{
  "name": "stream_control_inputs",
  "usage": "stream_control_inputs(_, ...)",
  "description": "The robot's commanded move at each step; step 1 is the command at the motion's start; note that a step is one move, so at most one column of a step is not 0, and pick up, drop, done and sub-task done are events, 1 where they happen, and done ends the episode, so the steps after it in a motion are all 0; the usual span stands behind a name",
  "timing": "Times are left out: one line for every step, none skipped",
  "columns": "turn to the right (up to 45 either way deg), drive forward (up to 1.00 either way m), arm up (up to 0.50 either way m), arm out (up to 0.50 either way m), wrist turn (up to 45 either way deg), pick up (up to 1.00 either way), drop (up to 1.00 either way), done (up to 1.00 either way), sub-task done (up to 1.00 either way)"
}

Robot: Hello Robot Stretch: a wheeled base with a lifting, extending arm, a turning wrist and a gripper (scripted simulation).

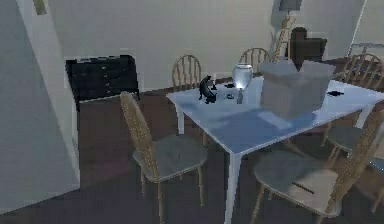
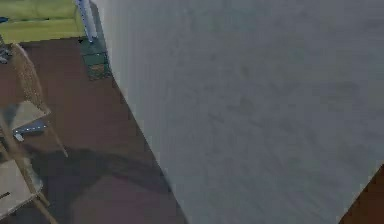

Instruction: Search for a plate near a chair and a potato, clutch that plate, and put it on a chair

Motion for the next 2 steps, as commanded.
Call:
stream_control_inputs(-45.0, 0.00, 0.00, 0.00, 0.0, 0.00, 0.00, 0.00, 0.00)
stream_control_inputs(-12.0, 0.00, 0.00, 0.00, 0.0, 0.00, 0.00, 0.00, 0.00)
